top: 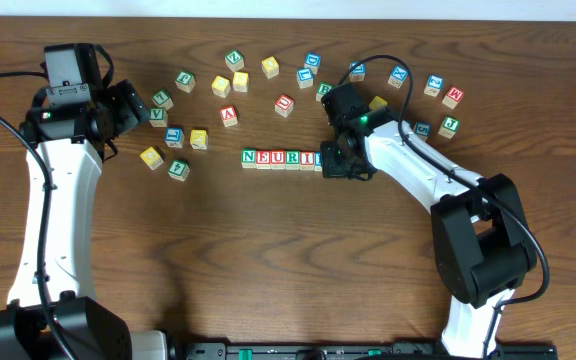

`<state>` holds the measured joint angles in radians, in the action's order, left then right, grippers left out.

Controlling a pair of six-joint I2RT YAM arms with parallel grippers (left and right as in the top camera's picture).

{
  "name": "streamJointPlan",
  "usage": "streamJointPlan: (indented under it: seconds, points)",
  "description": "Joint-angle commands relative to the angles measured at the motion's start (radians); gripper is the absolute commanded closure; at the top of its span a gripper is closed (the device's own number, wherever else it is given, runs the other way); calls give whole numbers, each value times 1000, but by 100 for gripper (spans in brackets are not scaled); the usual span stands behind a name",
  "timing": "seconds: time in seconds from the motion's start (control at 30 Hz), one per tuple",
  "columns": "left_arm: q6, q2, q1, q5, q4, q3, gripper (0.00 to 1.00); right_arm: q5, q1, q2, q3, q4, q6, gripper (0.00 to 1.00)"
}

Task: Spell out NEURIPS
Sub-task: 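Reposition the right gripper and push S leftward against P, then nudge S flush and square with the row using the right gripper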

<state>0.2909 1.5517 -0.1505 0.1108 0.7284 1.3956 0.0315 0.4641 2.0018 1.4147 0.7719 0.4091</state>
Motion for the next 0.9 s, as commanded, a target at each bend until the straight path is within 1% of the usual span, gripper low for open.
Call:
streamJointPlan:
  seconds: [0.0,0.2,0.3,0.37,0.47,0.87]
  points:
    - [-2,8,-3,6,0,13,2,-14,9,13,-5,-2,-2,99]
    - [-2,8,-3,6,0,13,2,6,9,-1,-2,5,-3,99]
    - [-2,8,-3,6,0,13,2,4,6,-44,-1,26,-3,99]
    - [-2,8,-3,6,0,13,2,-23,-3,-92,-1,30,-2,99]
    - [-2,8,-3,6,0,13,2,-63,-16,-113,-1,24,-2,99]
    - [-2,8,-3,6,0,13,2,-136,-41,-27,-5,-9,43,99]
